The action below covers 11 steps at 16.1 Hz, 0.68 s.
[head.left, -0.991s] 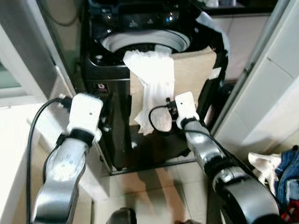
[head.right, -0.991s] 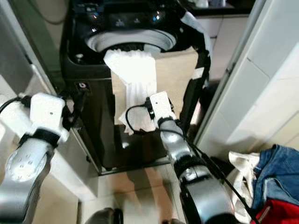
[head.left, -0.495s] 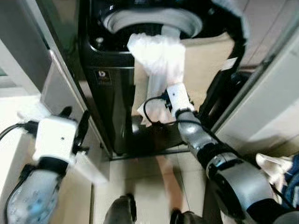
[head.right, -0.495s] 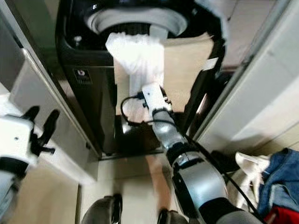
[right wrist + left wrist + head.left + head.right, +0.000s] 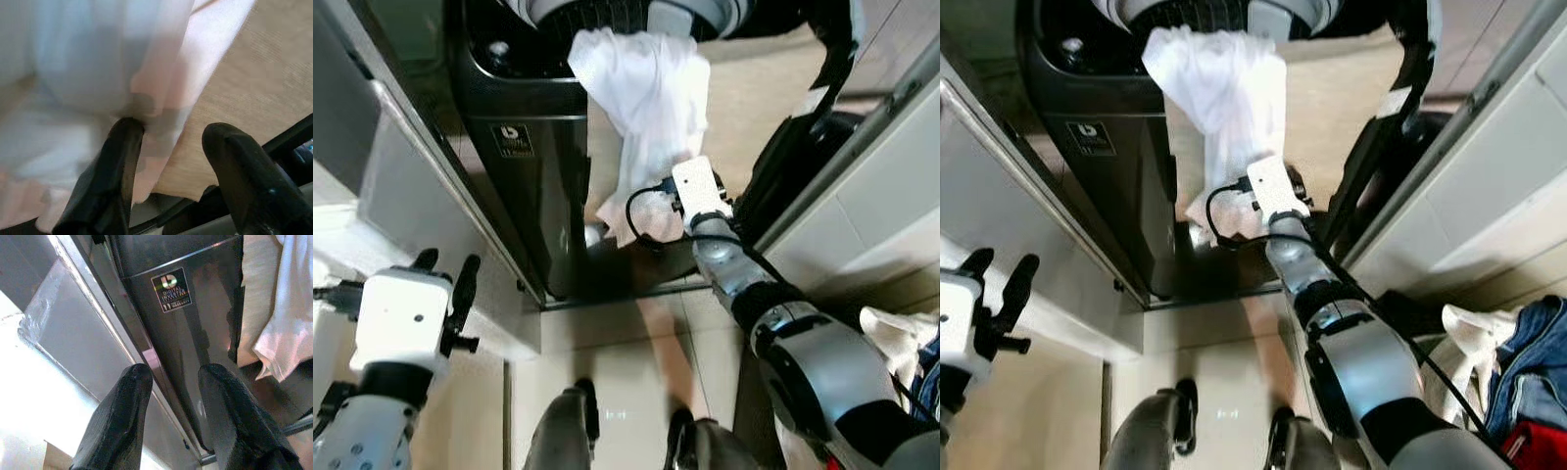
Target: Clothes washing
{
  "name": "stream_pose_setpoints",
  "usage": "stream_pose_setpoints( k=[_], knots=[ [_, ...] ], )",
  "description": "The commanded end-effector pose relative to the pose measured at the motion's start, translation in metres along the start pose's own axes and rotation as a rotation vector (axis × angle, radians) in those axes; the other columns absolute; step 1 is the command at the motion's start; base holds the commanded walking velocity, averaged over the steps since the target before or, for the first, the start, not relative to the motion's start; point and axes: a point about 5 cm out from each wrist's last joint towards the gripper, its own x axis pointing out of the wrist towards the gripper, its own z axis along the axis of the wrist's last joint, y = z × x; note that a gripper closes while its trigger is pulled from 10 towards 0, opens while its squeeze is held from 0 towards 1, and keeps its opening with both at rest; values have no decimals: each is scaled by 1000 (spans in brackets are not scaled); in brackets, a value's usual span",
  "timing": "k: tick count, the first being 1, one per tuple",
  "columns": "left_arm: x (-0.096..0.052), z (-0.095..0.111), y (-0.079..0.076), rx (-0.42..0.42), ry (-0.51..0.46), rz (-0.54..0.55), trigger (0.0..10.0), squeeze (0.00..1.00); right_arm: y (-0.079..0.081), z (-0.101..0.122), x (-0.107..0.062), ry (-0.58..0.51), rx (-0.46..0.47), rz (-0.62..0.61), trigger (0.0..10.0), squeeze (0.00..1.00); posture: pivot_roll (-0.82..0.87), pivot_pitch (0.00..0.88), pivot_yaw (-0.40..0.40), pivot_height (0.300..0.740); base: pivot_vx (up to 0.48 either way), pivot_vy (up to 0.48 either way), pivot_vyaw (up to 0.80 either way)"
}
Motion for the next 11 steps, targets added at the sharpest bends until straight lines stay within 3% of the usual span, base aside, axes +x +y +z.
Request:
stream_pose_setpoints(
  k=[1,6,11],
  knots=[
    [-5,5,1,6,-17,3,10000,0,6,0,0,26,-27,35,10000,1000,453,310,-12,740,0,0,0],
    [-7,4,-4,0,-14,-9,10000,0,21,19,2,-5,50,107,10000,1000,453,315,-10,740,0,0,0],
    [-13,-1,-5,6,3,-31,10000,0,23,44,8,-51,123,126,10000,1000,457,331,12,740,0,0,0]
  ],
)
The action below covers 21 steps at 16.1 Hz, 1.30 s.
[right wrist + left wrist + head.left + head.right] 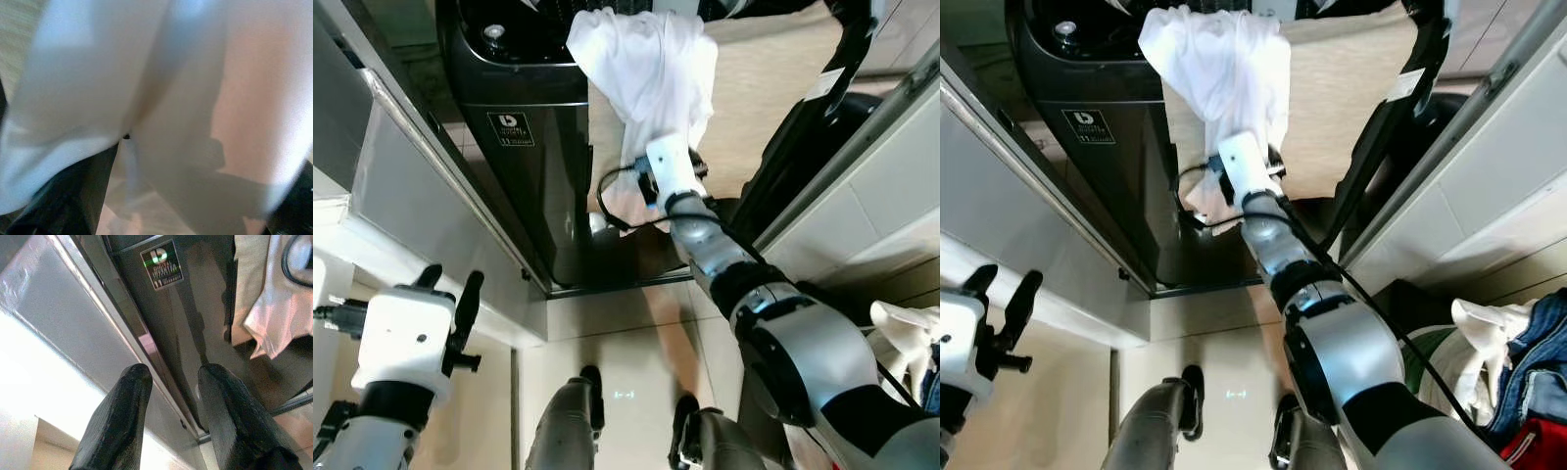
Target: Clothes washing
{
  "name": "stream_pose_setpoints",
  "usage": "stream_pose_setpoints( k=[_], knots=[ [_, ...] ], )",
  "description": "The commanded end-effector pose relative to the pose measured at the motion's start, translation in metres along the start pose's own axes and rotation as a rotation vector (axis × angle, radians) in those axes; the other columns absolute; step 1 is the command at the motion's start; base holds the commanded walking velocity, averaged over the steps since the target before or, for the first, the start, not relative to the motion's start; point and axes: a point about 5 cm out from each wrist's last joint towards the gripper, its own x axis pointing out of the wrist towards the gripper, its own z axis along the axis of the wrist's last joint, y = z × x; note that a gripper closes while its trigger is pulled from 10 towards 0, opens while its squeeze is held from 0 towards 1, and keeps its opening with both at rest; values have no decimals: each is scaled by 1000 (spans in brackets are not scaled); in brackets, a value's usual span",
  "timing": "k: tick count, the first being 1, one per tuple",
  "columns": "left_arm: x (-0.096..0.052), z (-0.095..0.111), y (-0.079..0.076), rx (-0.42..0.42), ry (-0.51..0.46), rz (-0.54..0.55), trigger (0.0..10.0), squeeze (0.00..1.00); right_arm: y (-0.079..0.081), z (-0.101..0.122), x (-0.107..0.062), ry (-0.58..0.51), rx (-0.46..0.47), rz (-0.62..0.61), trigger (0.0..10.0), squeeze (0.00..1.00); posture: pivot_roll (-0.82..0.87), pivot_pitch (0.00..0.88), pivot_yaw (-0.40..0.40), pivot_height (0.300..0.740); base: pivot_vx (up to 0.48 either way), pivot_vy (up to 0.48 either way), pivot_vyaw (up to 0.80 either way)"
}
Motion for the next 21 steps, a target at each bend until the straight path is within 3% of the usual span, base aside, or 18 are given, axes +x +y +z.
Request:
stream_pose_setpoints(
  k=[1,4,8,10,12,14,17,19,21],
  knots=[
    [-4,6,-2,2,-23,-16,10000,0,5,6,1,5,75,39,10000,1000,442,327,13,740,0,0,0],
    [-1,7,-6,-10,-26,-32,10000,0,5,16,4,-13,169,55,10000,1000,419,316,12,740,0,0,0],
    [7,10,-8,-20,-40,-40,10000,0,-4,53,13,-113,279,67,10000,1000,390,280,5,740,0,0,0],
    [25,11,-13,-42,-82,-46,10000,0,-15,86,18,-211,319,72,10000,1000,346,234,-7,740,0,0,0],
    [36,14,-15,-48,-110,-50,10000,0,-22,101,19,-257,333,72,10000,1000,330,211,-19,740,0,0,0],
    [56,18,-16,-68,-156,-29,10000,0,-43,140,21,-368,384,65,10000,1000,295,154,-47,740,0,0,0],
    [70,22,-18,-73,-197,-16,10000,0,-59,178,17,-487,407,73,10000,1000,283,111,-77,740,0,0,0],
    [79,24,-19,-80,-222,11,10000,0,-66,207,11,-578,321,80,10000,1000,283,85,-111,740,0,0,0],
    [82,25,-24,-98,-234,29,10000,0,-73,214,10,-565,195,22,10000,1000,288,76,-152,740,0,0,0]
  ],
)
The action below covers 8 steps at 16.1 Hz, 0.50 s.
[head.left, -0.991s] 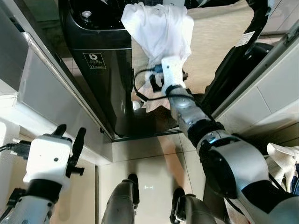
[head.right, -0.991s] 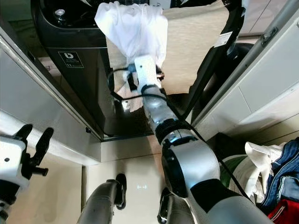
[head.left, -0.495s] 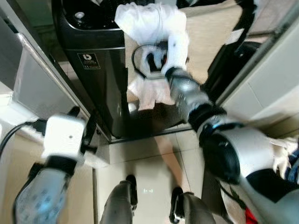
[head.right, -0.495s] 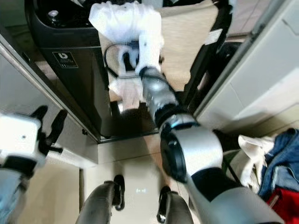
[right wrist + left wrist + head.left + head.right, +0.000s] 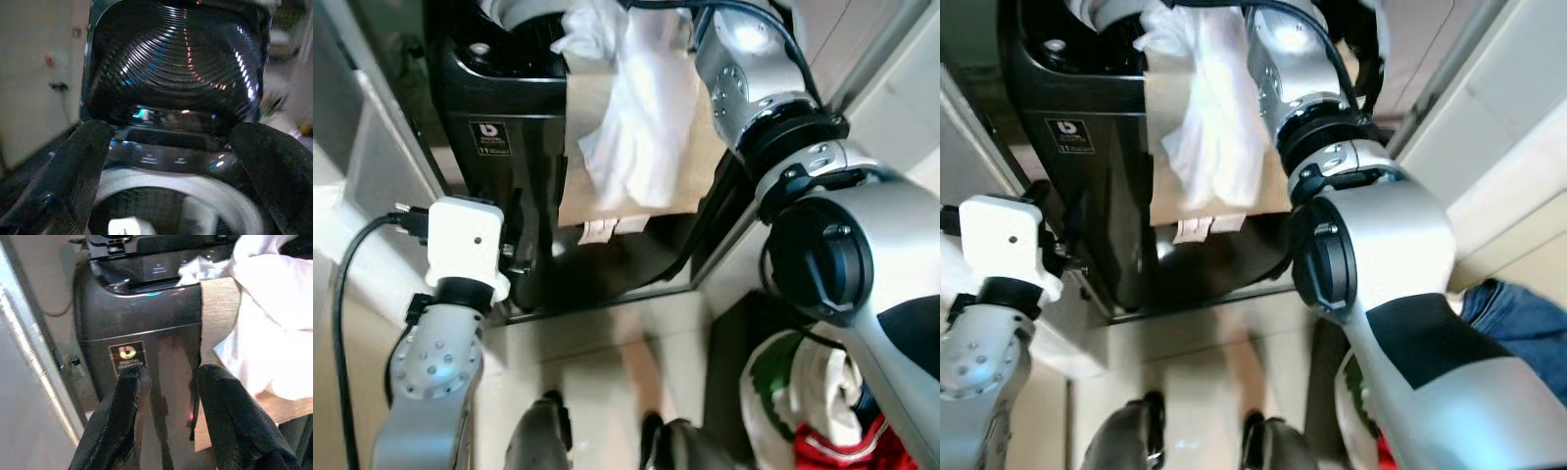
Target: Clothes washing
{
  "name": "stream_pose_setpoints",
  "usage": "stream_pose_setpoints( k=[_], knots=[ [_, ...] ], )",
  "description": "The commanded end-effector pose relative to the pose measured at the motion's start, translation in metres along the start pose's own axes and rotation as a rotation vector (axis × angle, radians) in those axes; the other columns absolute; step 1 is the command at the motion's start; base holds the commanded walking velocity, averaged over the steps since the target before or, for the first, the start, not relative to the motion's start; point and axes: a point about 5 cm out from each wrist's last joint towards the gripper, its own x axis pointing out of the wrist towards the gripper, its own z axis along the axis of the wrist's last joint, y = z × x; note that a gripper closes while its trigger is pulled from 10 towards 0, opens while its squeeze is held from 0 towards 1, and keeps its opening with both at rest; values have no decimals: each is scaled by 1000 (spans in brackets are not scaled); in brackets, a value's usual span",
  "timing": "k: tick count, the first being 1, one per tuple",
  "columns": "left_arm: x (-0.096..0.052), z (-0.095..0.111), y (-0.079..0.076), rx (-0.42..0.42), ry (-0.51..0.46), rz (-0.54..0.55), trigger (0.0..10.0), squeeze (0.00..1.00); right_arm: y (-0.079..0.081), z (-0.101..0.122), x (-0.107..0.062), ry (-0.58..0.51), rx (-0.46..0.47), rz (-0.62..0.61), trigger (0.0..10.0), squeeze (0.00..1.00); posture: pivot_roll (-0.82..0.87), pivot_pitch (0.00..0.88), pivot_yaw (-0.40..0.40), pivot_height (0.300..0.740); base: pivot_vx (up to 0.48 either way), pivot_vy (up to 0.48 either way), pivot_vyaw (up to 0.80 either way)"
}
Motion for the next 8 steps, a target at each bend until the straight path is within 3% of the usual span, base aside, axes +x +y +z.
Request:
stream_pose_setpoints(
  k=[1,3,4,6,8],
  knots=[
    [-1,-1,-4,1,-2,2,10000,0,-8,1,1,22,-65,-33,10000,1000,293,78,-163,740,0,0,0],
    [-2,-3,-5,4,-2,15,10000,0,-12,-12,-3,84,-157,-82,10000,1000,306,84,-180,740,0,0,0],
    [-4,-6,-5,8,7,25,10000,0,-6,-28,-10,115,-214,-64,10000,0,310,87,-189,740,0,0,0],
    [-3,-7,-6,8,11,25,10000,0,-4,-34,-13,109,-194,-60,10000,0,300,83,-193,740,0,0,0],
    [0,-10,-9,12,14,8,10000,0,-10,-35,-18,29,-110,-88,10000,0,278,69,-190,740,0,0,0]
  ],
)
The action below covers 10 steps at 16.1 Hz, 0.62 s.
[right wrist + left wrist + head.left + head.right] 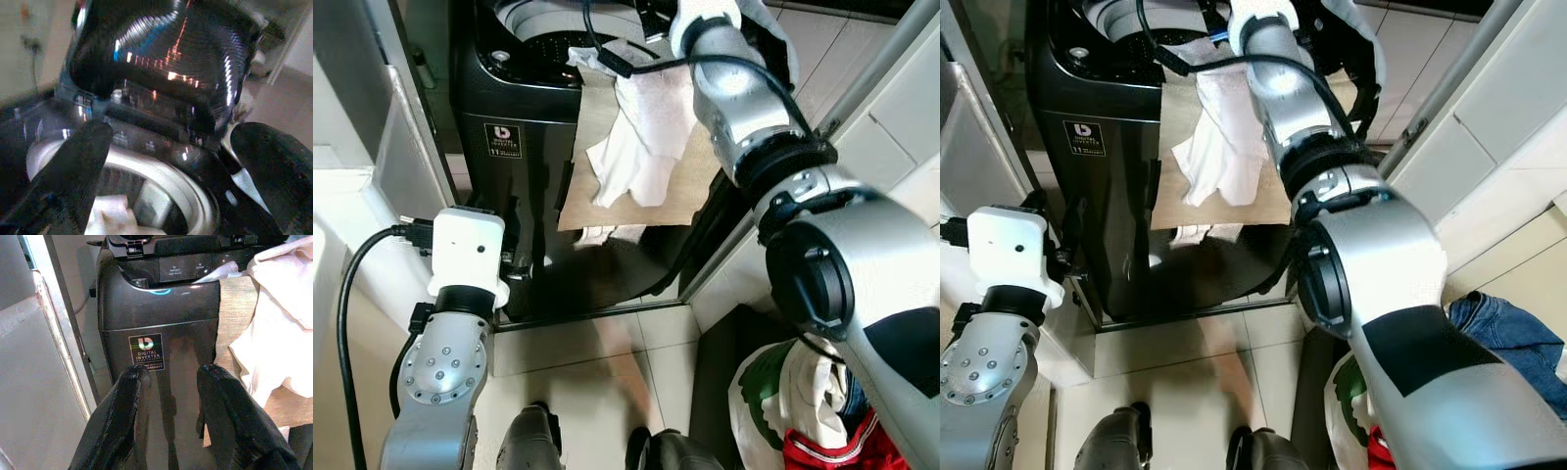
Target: Clothes washing
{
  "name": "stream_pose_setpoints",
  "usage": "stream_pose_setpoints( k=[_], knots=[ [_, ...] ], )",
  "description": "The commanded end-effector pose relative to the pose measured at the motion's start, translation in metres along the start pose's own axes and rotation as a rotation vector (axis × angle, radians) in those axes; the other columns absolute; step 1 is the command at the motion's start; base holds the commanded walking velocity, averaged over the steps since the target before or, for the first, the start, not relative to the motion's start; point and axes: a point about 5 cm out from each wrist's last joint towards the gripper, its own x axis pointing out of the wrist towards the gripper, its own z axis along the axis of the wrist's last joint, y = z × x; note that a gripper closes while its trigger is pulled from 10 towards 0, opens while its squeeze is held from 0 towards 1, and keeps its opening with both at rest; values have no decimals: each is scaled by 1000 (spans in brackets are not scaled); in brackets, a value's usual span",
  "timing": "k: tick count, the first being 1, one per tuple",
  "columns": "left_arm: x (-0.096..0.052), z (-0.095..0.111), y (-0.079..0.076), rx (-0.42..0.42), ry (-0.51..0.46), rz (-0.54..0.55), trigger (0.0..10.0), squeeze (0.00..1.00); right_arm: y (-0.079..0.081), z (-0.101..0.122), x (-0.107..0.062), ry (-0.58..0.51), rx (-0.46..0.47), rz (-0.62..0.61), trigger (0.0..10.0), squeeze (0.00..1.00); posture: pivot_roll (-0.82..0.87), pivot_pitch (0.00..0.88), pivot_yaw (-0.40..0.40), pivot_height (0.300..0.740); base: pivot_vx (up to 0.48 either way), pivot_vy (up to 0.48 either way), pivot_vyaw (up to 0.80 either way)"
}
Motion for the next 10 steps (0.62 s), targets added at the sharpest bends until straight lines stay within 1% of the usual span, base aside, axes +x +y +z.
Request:
stream_pose_setpoints(
  k=[1,2,3,4,5,6,7,8,9,10],
  knots=[
    [4,2,-6,-4,-21,-24,10000,0,-9,0,-4,-73,47,-33,10000,0,256,58,-175,740,0,0,0],
    [6,1,-7,-5,-23,-30,10000,0,-11,-4,-9,-95,67,-39,10000,0,236,48,-167,740,0,0,0],
    [13,-4,-10,4,-14,-52,10000,0,-11,-29,-26,-82,119,-35,10000,0,199,32,-157,740,0,0,0],
    [19,-5,-14,28,-17,-78,10000,0,-9,-54,-46,-45,158,-29,10000,0,166,12,-148,740,0,0,0],
    [23,-5,-16,33,-24,-96,10000,0,-7,-72,-63,-11,164,-23,10000,0,153,9,-143,740,0,0,0],
    [24,-5,-17,29,-28,-103,10000,0,-6,-78,-71,-2,156,-22,10000,0,148,6,-140,740,0,0,0],
    [28,-3,-19,18,-57,-137,10000,0,-3,-92,-109,-22,135,-1,10000,0,123,0,-122,740,0,0,0],
    [31,-3,-20,0,-65,-148,10000,0,-3,-95,-129,-32,142,12,10000,0,93,0,-105,740,0,0,0],
    [32,-2,-20,-7,-74,-150,10000,0,-3,-99,-145,-21,136,20,10000,0,83,0,-99,740,0,0,0],
    [35,-1,-22,-12,-94,-153,10000,0,-1,-104,-170,16,130,39,10000,0,68,0,-91,740,0,0,0]
  ],
)
